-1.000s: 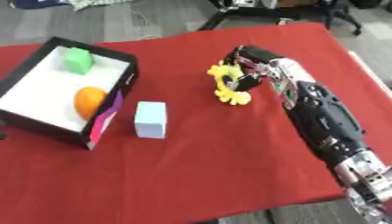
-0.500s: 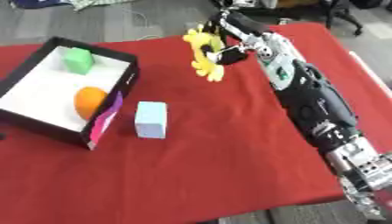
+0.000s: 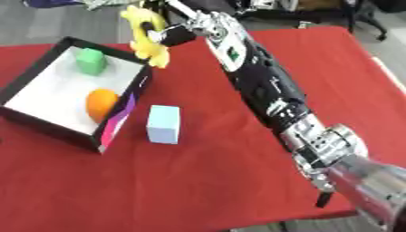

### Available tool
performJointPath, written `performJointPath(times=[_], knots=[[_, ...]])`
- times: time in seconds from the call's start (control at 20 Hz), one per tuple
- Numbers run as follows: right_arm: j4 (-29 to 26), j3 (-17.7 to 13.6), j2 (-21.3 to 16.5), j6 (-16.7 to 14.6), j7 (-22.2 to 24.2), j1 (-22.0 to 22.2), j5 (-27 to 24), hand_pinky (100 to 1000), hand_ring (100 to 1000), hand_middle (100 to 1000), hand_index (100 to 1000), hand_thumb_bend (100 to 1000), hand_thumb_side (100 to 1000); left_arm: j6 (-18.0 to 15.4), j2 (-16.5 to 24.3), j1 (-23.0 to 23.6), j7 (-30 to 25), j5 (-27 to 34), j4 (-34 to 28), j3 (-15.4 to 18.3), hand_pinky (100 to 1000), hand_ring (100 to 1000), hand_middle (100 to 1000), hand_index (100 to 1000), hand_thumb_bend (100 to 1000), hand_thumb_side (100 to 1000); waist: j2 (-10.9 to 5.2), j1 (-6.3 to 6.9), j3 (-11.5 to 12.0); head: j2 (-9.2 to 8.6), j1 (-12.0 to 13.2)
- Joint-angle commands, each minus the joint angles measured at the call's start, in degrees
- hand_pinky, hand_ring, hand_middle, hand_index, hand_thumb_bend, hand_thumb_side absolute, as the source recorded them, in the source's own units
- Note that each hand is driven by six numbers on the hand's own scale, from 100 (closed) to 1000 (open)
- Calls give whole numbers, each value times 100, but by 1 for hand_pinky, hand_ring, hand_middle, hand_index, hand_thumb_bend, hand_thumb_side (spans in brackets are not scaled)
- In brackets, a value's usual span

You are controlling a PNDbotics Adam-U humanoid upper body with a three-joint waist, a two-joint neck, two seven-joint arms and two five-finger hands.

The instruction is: Pick up objects on the table and place them in the box.

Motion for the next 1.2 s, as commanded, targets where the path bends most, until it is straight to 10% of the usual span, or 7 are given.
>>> performJointPath(times=[0.05, 0.3, 0.45, 0.55, 0.85, 1.2], knots=[[145, -9, 188, -49, -102, -236, -16, 680, 381, 290, 504, 100, 293, -6, -43, -170, -129, 22, -87, -110, 744, 742, 595, 727, 100, 934, 71, -27, 103, -148, -186], [537, -49, 650, -90, -355, -351, 30, 852, 500, 417, 631, 100, 313, -2, -114, -303, -231, 15, -40, -200, 744, 742, 595, 727, 100, 935, 166, -70, 304, -220, -393], [726, 10, 843, -174, -335, -329, 51, 1000, 794, 755, 904, 100, 283, -4, -135, -337, -265, 18, -25, -233, 744, 743, 596, 727, 100, 936, 195, -80, 341, -251, -437], [741, 42, 895, -295, -263, -323, 79, 1000, 927, 867, 960, 100, 549, -7, -137, -345, -284, 24, -23, -247, 744, 743, 596, 727, 100, 936, 200, -83, 344, -260, -440], [506, 124, 894, -563, -221, -266, 116, 1000, 947, 907, 958, 100, 640, -6, -124, -342, -298, 45, -34, -252, 745, 744, 597, 727, 100, 935, 184, -75, 305, -279, -405], [-197, 376, 421, -560, -59, -122, -388, 1000, 915, 897, 957, 100, 445, -10, -58, -206, -213, 50, -50, -145, 745, 745, 598, 726, 100, 936, 89, -42, 38, -221, -217]])
